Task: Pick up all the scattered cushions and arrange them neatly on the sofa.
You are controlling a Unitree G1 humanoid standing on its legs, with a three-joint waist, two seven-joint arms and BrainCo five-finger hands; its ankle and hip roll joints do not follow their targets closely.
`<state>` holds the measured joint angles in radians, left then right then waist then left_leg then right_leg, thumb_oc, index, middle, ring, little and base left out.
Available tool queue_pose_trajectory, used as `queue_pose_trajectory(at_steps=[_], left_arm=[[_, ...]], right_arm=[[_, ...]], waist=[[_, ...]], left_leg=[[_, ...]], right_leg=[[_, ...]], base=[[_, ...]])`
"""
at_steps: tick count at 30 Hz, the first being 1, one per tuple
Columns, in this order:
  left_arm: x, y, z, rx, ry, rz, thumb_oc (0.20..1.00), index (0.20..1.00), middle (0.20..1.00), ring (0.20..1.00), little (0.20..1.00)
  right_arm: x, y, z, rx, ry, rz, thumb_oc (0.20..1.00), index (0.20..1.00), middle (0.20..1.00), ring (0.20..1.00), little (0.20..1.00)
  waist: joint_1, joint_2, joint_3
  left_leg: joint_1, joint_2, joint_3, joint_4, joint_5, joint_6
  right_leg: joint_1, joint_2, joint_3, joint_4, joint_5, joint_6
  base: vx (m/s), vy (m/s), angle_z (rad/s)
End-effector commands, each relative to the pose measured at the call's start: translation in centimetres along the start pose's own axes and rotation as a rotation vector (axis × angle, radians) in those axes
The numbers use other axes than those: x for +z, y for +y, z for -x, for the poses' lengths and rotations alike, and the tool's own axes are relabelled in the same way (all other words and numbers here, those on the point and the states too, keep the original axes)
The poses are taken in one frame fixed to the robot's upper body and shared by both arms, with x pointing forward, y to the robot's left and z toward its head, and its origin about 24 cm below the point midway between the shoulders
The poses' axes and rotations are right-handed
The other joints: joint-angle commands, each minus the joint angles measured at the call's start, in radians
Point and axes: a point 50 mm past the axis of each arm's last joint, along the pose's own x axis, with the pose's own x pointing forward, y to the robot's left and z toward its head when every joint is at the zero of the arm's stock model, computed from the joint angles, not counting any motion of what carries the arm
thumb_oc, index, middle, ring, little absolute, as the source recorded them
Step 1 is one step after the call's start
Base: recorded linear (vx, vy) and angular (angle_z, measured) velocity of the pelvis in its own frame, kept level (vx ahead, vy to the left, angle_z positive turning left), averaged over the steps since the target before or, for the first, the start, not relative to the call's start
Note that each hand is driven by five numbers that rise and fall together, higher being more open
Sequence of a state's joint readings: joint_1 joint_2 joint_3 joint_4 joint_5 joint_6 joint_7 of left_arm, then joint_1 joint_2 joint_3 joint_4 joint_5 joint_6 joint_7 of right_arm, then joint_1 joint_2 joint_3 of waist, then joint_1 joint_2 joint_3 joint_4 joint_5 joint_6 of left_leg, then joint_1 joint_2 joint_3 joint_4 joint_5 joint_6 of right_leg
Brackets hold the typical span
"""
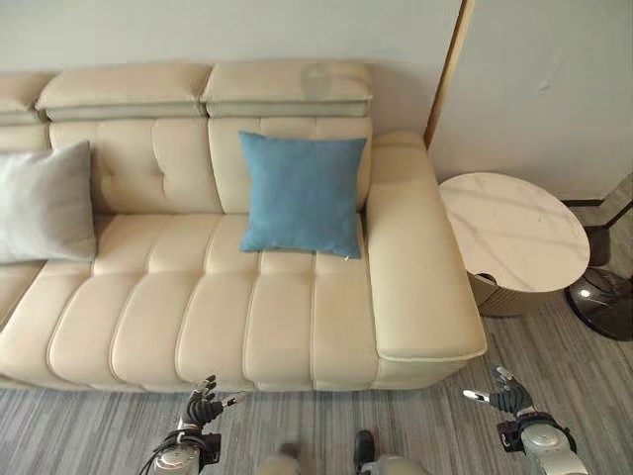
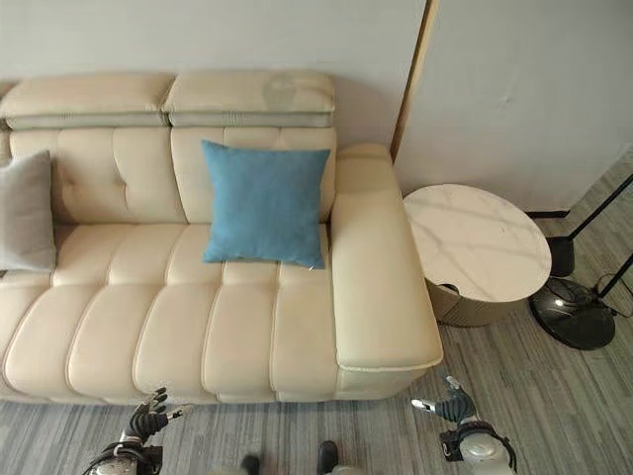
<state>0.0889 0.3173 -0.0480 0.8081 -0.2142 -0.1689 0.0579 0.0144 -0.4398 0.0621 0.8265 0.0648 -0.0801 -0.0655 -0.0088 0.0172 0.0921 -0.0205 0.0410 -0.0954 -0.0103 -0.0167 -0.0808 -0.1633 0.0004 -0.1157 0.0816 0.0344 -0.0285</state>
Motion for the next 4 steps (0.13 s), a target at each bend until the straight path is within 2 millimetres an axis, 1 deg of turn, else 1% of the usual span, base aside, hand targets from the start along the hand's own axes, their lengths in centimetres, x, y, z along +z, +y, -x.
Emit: queue_pose_trajectory(at_steps=[1, 4], left_arm=[[-0.53, 2.23, 0.37, 0.041, 0.012, -0.112, 1.000, 1.000, 1.000, 1.000, 1.000], [-0.64, 2.31, 0.32, 0.046, 0.021, -0.116, 1.000, 1.000, 1.000, 1.000, 1.000]], right_arm=[[0.48, 0.71, -0.18, -0.005, -0.023, -0.061, 1.000, 1.000, 1.000, 1.000, 1.000], [0.17, 0.78, -0.24, -0.008, -0.002, -0.057, 1.000, 1.000, 1.000, 1.000, 1.000]], waist=[[0.027, -0.093, -0.025], [0.029, -0.092, -0.027]], left_leg=[[-0.112, -0.095, 0.017, 0.054, 0.000, 0.025], [-0.097, -0.096, 0.018, 0.041, 0.001, 0.028]], right_leg=[[0.102, -0.044, 0.008, -0.109, -0.020, 0.172], [0.107, -0.046, 0.009, -0.107, -0.018, 0.174]], base=[[-0.01, 0.071, -0.11], [-0.02, 0.032, -0.01]])
